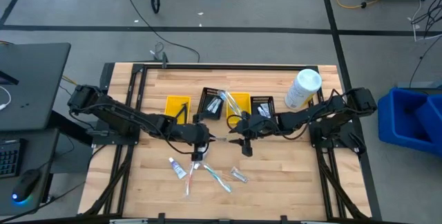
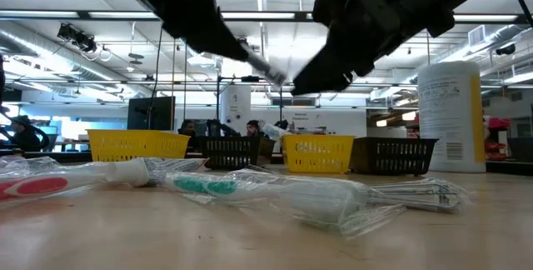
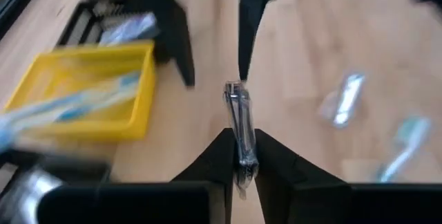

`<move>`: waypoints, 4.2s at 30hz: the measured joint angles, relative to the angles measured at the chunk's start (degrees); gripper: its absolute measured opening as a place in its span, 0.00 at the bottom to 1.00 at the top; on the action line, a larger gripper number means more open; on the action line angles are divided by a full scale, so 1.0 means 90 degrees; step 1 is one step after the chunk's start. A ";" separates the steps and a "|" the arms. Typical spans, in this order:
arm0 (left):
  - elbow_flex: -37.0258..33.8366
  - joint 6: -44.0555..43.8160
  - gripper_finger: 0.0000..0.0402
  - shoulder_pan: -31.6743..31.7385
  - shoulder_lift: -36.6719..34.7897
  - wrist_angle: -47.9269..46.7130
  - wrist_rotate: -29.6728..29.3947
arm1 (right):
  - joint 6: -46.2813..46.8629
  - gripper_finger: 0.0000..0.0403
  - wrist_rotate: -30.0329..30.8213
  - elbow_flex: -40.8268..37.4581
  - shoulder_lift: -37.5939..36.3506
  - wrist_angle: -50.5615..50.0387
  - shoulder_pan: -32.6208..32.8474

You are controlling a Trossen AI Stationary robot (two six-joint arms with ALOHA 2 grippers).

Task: Pick & Place Travel size toiletries
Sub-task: Put the silver nail cutter into the left black bin, then put the green toothbrush into the right yellow bin

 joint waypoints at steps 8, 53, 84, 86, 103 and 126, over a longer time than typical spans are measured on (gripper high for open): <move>0.0000 -0.1264 0.11 0.0284 0.0000 -0.0928 -0.2033 | 0.1270 0.60 0.0227 -0.0002 0.0000 -0.0433 0.0061; 0.0015 -0.1788 0.39 0.2310 0.1625 0.0162 -0.1488 | 0.0745 0.41 0.0213 -0.0005 0.0000 -0.0372 0.0141; 0.0556 -0.0329 0.36 -0.0014 0.0908 -0.0040 0.1725 | 0.1131 0.35 0.0220 -0.0005 0.0000 -0.0224 0.0053; 0.0556 -0.0325 0.38 -0.0168 0.0908 -0.0081 0.1723 | 0.1130 0.35 0.0220 -0.0005 0.0000 -0.0222 0.0055; 0.0548 -0.0164 0.46 -0.0793 0.1737 0.0099 0.1602 | 0.1133 0.40 0.0220 -0.0005 0.0000 -0.0219 0.0055; 0.0565 0.0250 0.21 -0.0785 0.2651 0.0042 0.1306 | 0.1137 0.39 0.0220 -0.0005 0.0000 -0.0222 0.0054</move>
